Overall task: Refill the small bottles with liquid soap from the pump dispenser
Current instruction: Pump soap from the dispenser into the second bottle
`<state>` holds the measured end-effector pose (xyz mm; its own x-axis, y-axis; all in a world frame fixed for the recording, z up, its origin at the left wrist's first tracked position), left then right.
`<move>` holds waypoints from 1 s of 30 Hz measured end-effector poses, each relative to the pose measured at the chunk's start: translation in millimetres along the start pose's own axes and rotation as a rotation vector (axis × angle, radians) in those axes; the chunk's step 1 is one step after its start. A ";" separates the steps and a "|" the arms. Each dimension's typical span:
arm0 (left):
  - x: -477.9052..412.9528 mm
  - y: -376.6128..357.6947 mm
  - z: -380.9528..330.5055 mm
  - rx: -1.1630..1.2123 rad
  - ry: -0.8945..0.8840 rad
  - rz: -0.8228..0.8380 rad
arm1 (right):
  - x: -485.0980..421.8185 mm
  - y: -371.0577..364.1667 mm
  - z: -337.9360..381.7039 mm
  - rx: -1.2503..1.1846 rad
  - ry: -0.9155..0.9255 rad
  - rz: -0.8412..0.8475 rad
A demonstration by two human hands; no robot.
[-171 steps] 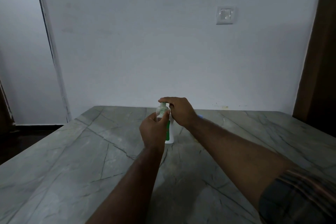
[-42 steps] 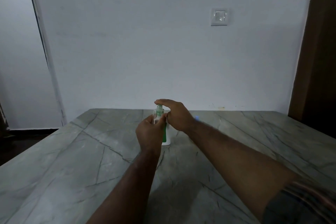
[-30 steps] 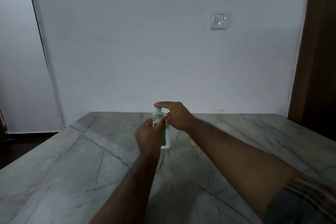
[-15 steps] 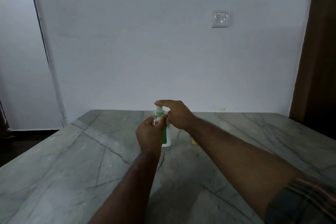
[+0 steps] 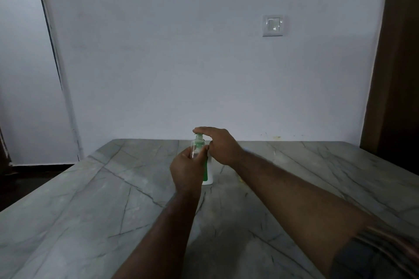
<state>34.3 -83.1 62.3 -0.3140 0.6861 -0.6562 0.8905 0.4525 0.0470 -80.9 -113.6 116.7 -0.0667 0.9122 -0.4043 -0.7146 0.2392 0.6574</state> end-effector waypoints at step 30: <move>-2.6 -0.4 4.7 -0.015 0.022 0.001 | 1.5 0.1 7.1 0.059 -0.005 0.006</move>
<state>36.3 -87.8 60.4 -0.3208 0.6987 -0.6394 0.8857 0.4604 0.0588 -76.2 -109.8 120.7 -0.0675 0.9152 -0.3972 -0.6716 0.2527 0.6965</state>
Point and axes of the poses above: each hand's wrist, its own x-axis away from the middle knuckle, its own y-axis out of the back of the hand, z = x × y, the point moved 2 cm from there along -x, towards the middle knuckle, and after that the axes turned 14 degrees about -y, right-handed, at the moved point
